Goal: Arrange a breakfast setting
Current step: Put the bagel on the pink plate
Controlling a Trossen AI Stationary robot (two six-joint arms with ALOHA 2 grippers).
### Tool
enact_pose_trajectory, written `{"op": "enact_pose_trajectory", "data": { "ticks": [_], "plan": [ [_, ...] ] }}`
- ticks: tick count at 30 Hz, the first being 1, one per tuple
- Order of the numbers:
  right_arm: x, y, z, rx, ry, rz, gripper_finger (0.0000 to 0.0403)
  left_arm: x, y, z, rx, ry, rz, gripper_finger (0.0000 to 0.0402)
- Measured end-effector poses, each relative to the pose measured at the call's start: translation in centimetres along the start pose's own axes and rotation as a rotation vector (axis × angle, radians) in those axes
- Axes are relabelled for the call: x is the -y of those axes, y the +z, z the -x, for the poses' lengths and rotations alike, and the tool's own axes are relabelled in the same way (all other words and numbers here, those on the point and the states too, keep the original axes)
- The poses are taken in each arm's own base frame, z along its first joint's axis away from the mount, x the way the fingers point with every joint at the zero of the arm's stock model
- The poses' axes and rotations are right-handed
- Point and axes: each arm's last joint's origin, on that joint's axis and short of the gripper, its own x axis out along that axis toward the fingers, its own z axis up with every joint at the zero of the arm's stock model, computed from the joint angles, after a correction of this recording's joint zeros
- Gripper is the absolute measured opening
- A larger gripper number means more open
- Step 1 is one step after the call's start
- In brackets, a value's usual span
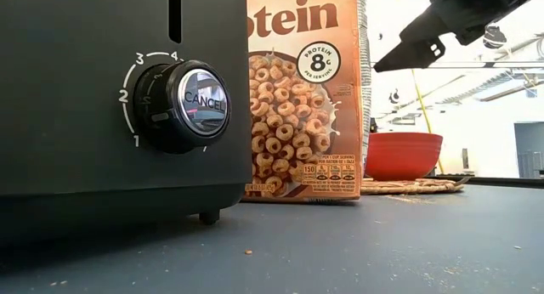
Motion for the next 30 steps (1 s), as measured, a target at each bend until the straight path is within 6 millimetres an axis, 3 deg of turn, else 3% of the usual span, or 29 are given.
{"op": "enact_pose_trajectory", "data": {
  "ticks": [5,21,30],
  "plan": [
    [0.0,0.0,0.0,0.0,0.0,-0.03,0.0396,-0.1,-0.8,-0.3,-0.052,0.071,-0.013,0.0266],
    [0.0,0.0,0.0,0.0,0.0,-0.04,0.0396,-0.1,-0.8,-0.3,-0.049,0.079,0.018,0.0266],
    [0.0,0.0,0.0,0.0,0.0,-0.04,0.0396,-0.2,-1.5,-3.0,-0.145,0.111,-0.101,0.0266]
  ]
}}
